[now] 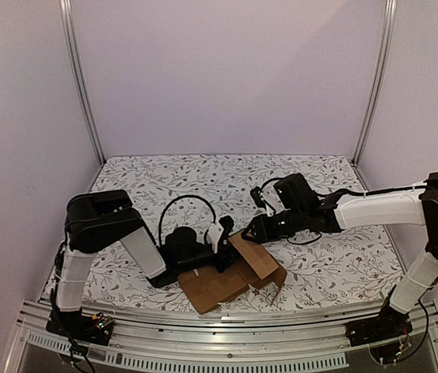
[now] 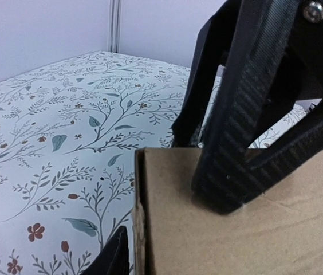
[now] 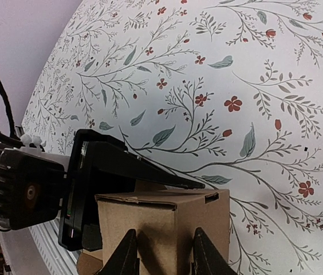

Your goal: Fold the paper box

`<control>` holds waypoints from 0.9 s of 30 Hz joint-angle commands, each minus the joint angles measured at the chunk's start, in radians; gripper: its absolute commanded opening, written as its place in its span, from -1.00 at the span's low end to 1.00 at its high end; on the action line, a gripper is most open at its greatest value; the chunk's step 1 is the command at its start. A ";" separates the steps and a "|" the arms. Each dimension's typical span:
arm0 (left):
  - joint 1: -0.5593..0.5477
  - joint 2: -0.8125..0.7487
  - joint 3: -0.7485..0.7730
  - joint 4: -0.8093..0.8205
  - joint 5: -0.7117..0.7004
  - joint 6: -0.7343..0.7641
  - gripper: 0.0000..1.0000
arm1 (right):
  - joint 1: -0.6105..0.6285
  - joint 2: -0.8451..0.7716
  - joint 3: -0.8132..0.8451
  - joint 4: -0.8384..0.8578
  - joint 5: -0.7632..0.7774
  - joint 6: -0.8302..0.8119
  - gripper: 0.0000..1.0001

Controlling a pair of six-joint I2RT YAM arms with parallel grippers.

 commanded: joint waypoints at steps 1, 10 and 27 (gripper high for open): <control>0.010 0.026 0.018 0.018 0.003 -0.001 -0.32 | -0.002 0.006 -0.023 -0.026 -0.010 0.012 -0.40; 0.010 0.026 0.041 -0.009 -0.018 0.001 -0.85 | -0.003 0.010 -0.017 -0.026 -0.024 0.015 -0.40; -0.004 -0.016 0.040 -0.067 -0.097 0.062 -1.00 | -0.003 -0.004 -0.025 -0.025 -0.019 0.019 -0.32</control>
